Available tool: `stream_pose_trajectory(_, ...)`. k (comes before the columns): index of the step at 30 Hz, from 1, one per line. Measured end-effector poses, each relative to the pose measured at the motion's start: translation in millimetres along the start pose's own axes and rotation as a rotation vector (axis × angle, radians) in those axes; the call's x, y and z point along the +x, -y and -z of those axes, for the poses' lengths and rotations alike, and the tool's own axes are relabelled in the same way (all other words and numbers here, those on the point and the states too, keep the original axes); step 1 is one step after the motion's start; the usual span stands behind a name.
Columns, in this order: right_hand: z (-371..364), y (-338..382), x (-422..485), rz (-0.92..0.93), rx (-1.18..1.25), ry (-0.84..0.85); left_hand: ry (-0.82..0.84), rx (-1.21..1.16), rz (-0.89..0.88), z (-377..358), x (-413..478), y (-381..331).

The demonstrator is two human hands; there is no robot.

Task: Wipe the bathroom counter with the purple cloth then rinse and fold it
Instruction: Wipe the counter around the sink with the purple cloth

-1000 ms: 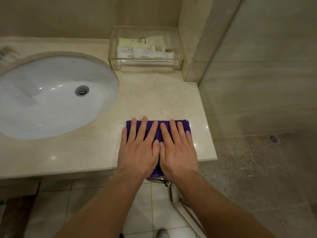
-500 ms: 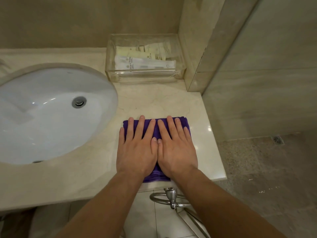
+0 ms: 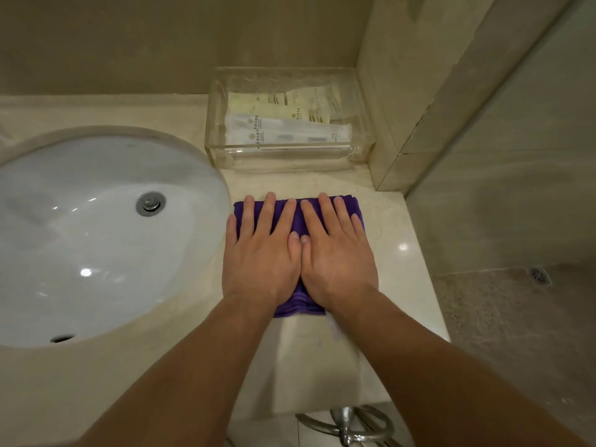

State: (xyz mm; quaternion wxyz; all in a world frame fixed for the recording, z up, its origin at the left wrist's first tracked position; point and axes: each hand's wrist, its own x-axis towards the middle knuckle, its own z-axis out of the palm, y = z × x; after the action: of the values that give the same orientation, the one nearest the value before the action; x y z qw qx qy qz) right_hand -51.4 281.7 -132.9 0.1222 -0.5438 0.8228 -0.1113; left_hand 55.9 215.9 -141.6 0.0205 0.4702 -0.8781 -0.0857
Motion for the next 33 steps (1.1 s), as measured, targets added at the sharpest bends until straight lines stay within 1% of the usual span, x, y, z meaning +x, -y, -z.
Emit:
stream_pose_trajectory(10, 0, -2, 54, -0.015, -0.023, -0.016, -0.019, -0.02, -0.001, 2, 54, 8)
stream_pose_trajectory(14, 1, -2, 69, -0.025, -0.036, -0.025, -0.059, 0.006, -0.019, 3, 69, 11)
stream_pose_trajectory(19, 1, -2, 84, -0.033, -0.059, -0.025, -0.071, -0.004, -0.024, 3, 85, 14)
stream_pose_trajectory(23, -1, -3, 93, -0.027, -0.063, -0.042, -0.102, 0.017, -0.032, 1, 92, 16)
stream_pose_trajectory(33, -4, -2, 89, -0.035, -0.062, -0.069, -0.08, -0.03, -0.028, 1, 90, 16)
